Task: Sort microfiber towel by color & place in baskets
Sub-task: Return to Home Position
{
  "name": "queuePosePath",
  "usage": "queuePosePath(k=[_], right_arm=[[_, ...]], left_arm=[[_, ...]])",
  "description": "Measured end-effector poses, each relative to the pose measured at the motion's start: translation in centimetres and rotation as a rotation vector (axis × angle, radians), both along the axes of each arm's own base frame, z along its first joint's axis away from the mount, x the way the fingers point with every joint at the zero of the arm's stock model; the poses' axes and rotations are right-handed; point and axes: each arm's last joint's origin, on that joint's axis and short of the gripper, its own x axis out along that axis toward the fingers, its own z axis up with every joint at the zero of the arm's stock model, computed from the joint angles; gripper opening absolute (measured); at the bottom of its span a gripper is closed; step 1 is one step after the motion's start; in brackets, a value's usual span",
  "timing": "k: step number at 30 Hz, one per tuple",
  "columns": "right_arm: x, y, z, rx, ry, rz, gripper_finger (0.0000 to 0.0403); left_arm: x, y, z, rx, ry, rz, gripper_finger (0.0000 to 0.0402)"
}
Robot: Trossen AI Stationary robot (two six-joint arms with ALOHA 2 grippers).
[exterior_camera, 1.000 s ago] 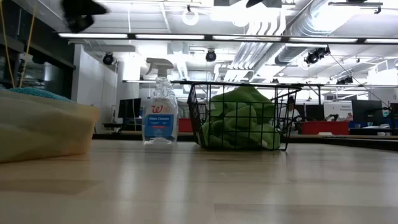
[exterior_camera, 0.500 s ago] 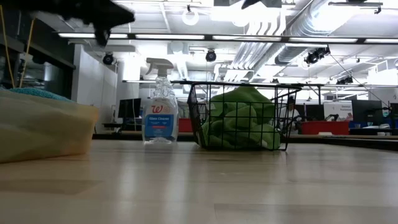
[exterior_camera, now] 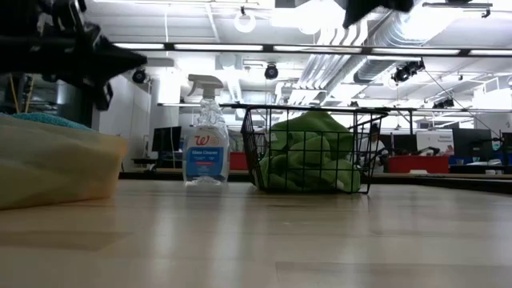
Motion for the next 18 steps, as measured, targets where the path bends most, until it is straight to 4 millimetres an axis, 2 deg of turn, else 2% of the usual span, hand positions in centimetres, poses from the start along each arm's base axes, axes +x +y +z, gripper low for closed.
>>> queuePosePath(k=[2,9,13,18], right_arm=[[-1.1,-0.3,-1.4,0.041,-0.024,0.034,0.0002],[-6.4,-1.0,-6.3,0.107,-0.264,0.169,0.0001],[-9.2,-2.0,-8.4,0.069,-0.444,0.21,0.0],[-11.6,-4.1,-10.8,-0.009,-0.639,0.206,0.0]], left_arm=[[-0.1,-0.1,-0.9,-0.029,0.012,0.02,0.0],[-0.2,-0.3,-0.9,-0.014,0.018,0.032,0.0],[-0.2,-0.3,-0.9,-0.013,0.021,0.033,0.0],[-0.2,-0.3,-0.9,-0.013,0.025,0.033,0.0]])
